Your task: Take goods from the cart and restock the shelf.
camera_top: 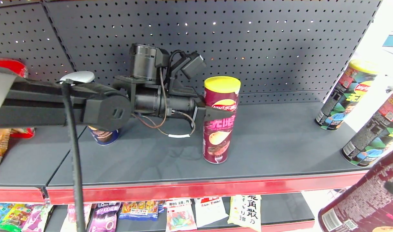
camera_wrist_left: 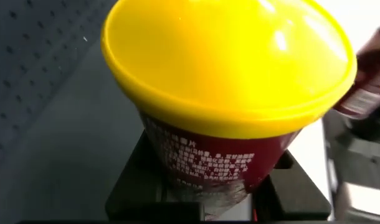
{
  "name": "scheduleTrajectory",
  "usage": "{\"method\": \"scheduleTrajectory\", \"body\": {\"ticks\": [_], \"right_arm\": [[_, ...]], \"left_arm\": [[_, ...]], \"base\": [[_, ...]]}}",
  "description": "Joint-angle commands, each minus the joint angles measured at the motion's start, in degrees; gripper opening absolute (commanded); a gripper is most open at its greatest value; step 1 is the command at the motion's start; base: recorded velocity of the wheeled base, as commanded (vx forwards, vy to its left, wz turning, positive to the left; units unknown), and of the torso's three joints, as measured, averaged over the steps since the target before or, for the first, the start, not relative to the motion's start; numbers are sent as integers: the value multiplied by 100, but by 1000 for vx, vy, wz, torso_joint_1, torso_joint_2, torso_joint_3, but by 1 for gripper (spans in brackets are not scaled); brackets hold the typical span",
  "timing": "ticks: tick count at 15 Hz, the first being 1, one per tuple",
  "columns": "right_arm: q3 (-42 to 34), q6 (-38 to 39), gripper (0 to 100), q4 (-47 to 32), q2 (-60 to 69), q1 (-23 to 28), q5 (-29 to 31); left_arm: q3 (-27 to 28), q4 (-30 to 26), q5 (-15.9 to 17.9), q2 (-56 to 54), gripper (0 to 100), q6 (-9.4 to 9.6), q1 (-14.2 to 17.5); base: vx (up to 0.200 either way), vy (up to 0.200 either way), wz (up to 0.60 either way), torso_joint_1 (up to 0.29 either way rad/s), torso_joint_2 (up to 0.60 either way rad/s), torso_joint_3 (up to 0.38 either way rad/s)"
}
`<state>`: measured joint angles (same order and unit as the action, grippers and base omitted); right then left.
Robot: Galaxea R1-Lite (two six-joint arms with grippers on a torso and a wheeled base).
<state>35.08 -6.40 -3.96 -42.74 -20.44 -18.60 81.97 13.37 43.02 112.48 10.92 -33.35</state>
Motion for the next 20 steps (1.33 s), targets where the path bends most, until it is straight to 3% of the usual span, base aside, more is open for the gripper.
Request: {"method": "scheduleTrajectory", "body": {"ticks": [1, 3, 4, 9, 15, 16, 20], "right_arm": [[-2, -2, 0, 1, -24, -3, -3], [-2, -2, 0, 1, -50, -12, -12], [-2, -2, 0, 1, -50, -12, -12], [-10, -2, 0, 1, -41, -12, -12], [-10, -2, 0, 1, -41, -12, -12], [-2, -2, 0, 1, -41, -12, -3], [-2, -2, 0, 1, -33, -12, -3]], "left_arm": [[-454, 25, 13, -508, 0, 15, -66], [-744, 34, -31, -605, 0, 288, -84], [-788, 34, -31, -613, 0, 332, -84], [-1095, 51, -215, -737, 0, 367, -154], [-1447, 447, -409, -772, 0, 349, -198], [-1526, 526, -488, -798, 100, 323, -224], [-1746, 570, -496, -930, 100, 244, -215]], "base": [[0, 0, 0, 0, 0, 0], [0, 0, 0, 0, 0, 0], [0, 0, 0, 0, 0, 0], [0, 0, 0, 0, 0, 0], [0, 0, 0, 0, 0, 0], [0, 0, 0, 0, 0, 0], [0, 0, 0, 0, 0, 0]]}}
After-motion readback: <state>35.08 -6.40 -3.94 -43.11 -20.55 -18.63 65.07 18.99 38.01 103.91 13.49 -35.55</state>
